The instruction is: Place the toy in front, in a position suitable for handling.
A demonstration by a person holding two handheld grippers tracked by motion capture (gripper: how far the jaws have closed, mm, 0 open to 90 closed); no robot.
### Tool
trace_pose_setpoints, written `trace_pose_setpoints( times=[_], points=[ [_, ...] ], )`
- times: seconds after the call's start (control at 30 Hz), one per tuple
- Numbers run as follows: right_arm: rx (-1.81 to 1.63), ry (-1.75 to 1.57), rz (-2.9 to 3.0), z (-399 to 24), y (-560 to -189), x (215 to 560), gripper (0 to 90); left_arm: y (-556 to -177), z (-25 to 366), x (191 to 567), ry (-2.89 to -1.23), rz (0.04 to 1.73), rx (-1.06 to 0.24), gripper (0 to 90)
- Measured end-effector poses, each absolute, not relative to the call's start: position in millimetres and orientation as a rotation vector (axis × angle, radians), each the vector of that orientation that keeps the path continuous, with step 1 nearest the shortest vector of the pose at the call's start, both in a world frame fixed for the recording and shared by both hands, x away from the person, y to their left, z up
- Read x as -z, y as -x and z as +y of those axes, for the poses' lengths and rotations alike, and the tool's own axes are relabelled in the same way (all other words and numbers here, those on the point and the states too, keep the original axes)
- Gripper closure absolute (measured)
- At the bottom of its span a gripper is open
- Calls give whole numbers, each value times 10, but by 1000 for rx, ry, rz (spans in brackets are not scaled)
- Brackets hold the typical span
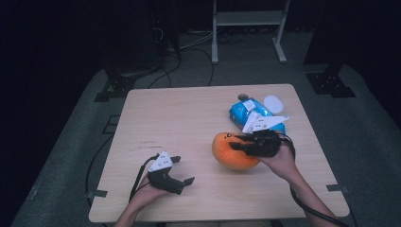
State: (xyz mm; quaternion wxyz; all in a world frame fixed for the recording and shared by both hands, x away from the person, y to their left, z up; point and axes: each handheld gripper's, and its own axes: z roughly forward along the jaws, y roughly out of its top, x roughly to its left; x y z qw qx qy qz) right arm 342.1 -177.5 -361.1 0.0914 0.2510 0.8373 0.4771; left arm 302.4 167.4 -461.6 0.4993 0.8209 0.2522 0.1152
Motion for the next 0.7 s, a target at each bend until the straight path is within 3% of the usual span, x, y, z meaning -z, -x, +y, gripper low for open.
trace_pose_setpoints(
  times=[0.47, 0.7],
  points=[
    [-1404, -628, 2598, -1337, -3526, 3972, 671, -3029, 1693, 4607, -1971, 609, -271, 34],
    [-1394, -527, 2686, -1230, -3415, 4131, 585, -3017, 1677, 4570, -1943, 591, -263, 34]
  ],
)
